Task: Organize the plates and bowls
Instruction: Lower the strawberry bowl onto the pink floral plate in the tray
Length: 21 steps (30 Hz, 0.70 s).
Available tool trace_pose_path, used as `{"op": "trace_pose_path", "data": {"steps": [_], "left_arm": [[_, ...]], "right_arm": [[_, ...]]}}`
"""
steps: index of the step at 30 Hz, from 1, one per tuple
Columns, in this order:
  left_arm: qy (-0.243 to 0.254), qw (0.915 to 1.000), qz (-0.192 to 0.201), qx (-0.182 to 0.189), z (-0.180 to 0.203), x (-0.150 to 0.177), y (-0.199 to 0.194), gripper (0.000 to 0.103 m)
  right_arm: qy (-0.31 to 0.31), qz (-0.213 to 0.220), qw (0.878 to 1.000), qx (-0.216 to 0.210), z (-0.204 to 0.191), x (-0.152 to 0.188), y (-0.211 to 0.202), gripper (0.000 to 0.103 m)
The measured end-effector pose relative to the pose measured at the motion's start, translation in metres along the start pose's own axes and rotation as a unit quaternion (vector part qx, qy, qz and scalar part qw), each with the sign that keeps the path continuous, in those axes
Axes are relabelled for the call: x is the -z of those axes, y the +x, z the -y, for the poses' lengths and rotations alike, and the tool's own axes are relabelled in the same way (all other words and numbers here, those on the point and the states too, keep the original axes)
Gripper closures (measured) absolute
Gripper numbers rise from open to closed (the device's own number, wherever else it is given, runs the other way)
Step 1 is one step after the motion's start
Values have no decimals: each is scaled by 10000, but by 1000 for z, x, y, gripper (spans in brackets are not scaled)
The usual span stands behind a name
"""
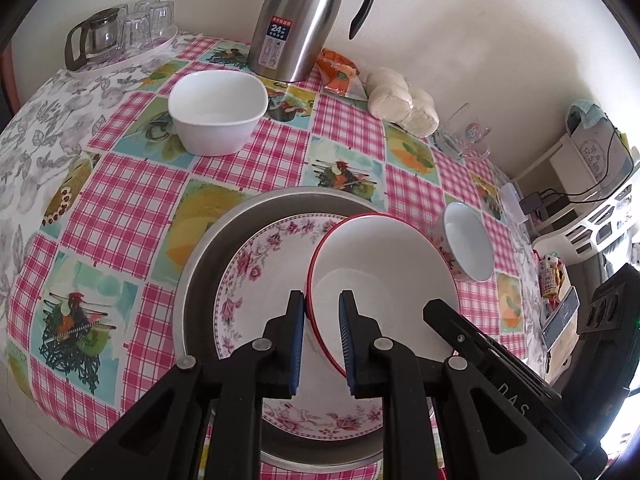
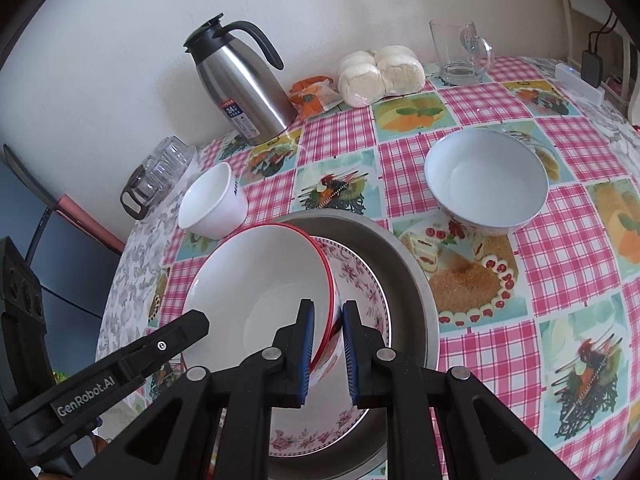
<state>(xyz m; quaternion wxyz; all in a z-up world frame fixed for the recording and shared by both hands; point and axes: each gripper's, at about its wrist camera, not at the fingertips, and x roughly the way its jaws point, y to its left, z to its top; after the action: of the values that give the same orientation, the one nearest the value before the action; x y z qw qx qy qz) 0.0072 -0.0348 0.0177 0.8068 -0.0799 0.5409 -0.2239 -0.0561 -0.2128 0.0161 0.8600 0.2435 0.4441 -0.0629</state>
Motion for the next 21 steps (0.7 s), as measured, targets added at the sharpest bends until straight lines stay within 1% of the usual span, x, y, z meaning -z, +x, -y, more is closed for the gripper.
{"op": "trace_pose_path", "data": {"steps": [11,21], "left_arm": [[-29,9999,-112,-99,-5,1,6,86],[-36,9998,-137,-107,-6,1,7,86]], "right_arm": [[-28,-66,10000,3,-3,1,5,88],[-31,-130,9999,1,-4,2,7,88]]}}
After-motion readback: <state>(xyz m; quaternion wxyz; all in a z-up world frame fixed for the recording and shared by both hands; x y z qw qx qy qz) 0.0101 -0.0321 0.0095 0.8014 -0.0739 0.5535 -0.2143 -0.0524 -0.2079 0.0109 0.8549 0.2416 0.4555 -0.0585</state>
